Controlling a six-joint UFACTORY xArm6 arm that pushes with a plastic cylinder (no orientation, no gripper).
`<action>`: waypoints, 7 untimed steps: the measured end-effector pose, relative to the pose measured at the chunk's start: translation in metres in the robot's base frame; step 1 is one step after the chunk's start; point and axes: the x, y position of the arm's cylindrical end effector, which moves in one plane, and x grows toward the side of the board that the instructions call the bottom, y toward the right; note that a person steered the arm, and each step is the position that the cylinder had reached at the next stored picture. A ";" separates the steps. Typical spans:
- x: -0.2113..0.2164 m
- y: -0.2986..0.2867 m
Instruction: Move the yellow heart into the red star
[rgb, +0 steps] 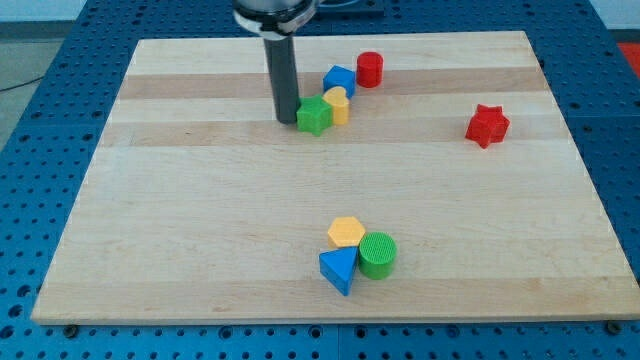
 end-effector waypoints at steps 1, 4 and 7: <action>-0.012 0.028; -0.007 0.087; -0.001 0.155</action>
